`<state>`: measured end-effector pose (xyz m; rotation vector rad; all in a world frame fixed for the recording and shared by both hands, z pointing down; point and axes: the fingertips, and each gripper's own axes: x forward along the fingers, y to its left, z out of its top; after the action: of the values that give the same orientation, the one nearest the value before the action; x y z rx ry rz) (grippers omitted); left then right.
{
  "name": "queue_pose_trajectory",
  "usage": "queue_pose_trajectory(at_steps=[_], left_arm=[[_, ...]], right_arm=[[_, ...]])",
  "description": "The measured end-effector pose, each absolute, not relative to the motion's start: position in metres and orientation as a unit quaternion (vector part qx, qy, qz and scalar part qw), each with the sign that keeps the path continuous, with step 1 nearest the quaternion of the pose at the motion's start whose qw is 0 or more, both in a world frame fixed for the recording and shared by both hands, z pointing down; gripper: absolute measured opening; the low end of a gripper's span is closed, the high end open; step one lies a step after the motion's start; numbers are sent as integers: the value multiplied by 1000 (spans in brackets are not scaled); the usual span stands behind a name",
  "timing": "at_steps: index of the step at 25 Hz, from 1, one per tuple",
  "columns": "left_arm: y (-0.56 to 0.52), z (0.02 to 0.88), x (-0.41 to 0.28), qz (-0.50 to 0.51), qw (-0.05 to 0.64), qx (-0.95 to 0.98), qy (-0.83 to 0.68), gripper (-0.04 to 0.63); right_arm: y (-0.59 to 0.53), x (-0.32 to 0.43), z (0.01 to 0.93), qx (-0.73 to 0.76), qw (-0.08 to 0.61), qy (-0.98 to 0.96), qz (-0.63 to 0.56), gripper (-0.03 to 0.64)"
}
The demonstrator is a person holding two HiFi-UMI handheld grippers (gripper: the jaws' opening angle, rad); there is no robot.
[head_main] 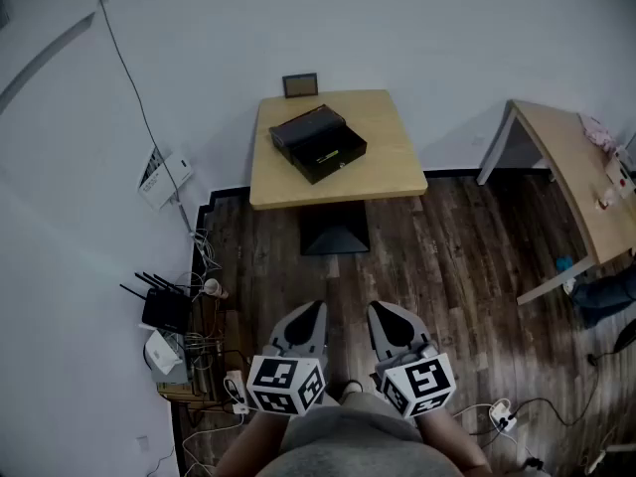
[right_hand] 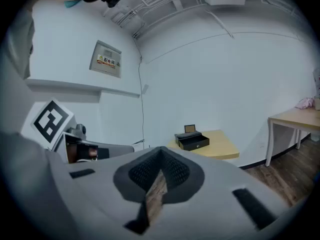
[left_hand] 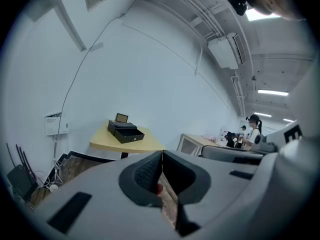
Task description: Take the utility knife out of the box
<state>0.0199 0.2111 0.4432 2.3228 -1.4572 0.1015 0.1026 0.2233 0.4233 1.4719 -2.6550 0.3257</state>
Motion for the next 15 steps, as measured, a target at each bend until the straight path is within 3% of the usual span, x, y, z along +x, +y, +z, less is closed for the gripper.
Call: queue_pose_trajectory(at_steps=[15], left_arm=[[239, 429, 11, -7, 196, 806, -558, 3]], right_arm=[[252, 96, 418, 439, 32, -891, 108, 0]])
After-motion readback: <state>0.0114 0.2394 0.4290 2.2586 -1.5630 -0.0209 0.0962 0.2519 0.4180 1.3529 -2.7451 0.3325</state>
